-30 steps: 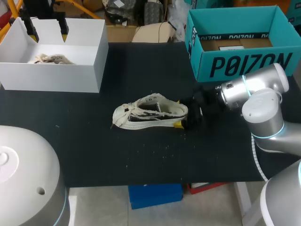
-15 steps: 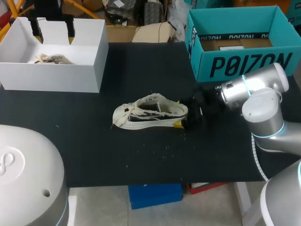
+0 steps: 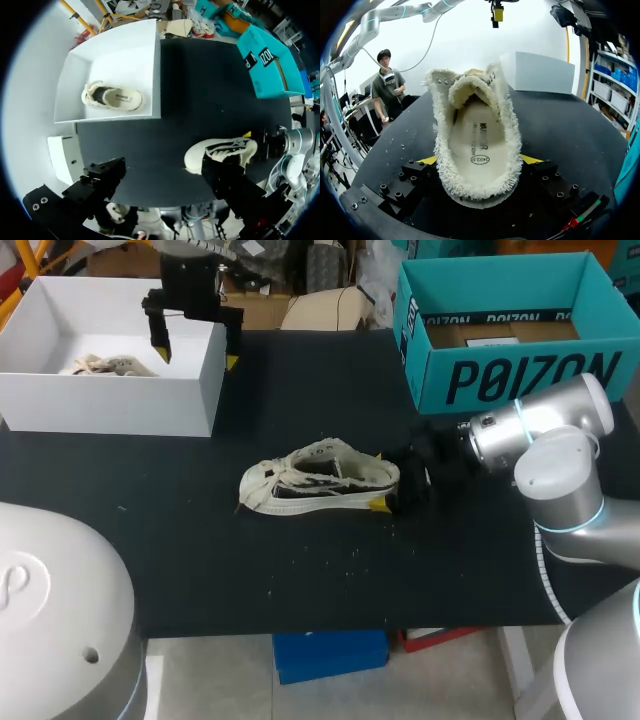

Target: Take the shoe out of the shoebox, open the shoe tongue, remove and reinsert the insole, then place the shoe into the shoebox

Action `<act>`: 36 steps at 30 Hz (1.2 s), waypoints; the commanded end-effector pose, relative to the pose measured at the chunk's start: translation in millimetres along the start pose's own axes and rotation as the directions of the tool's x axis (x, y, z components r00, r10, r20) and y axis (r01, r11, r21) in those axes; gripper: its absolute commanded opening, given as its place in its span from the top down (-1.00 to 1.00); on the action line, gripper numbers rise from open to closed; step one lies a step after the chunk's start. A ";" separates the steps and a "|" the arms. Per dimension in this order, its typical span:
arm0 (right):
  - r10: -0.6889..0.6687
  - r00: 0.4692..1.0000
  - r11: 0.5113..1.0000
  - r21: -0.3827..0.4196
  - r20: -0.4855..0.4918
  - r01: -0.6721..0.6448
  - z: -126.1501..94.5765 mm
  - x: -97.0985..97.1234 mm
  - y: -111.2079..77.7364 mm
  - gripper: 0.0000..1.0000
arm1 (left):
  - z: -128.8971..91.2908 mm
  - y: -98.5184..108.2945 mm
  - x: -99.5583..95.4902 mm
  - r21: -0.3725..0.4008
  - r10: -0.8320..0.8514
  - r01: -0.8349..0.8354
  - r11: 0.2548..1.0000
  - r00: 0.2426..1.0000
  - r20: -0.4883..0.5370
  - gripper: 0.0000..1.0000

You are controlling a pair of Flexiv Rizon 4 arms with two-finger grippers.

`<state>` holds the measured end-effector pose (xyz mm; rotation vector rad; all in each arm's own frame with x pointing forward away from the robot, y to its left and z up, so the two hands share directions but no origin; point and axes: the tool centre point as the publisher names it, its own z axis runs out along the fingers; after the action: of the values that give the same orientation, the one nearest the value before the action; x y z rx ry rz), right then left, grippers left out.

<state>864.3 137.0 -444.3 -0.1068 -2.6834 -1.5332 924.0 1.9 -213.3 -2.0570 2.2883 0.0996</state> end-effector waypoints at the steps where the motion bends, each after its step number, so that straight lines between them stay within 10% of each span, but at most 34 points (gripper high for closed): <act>1: 0.001 1.000 1.000 0.000 0.001 -0.001 0.3 -0.9 -0.8 1.00 | 4.5 -3.5 -4.0 -0.011 0.032 -0.032 0.999 0.999 -0.024 -1.00; 14: 0.001 1.000 1.000 0.000 0.001 -0.001 0.3 -0.9 -0.8 1.00 | -1.8 -3.3 0.5 -0.016 -0.019 0.020 1.000 0.999 0.045 -1.00; 36: 0.001 1.000 1.000 0.000 0.001 -0.001 0.3 -0.9 -0.8 1.00 | 45.5 44.1 173.6 -0.075 -0.018 0.032 0.997 0.983 0.181 -1.00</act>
<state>864.4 137.0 -444.2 -0.1067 -2.6830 -1.5338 866.1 -135.2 -259.5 -2.0572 2.2012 0.3208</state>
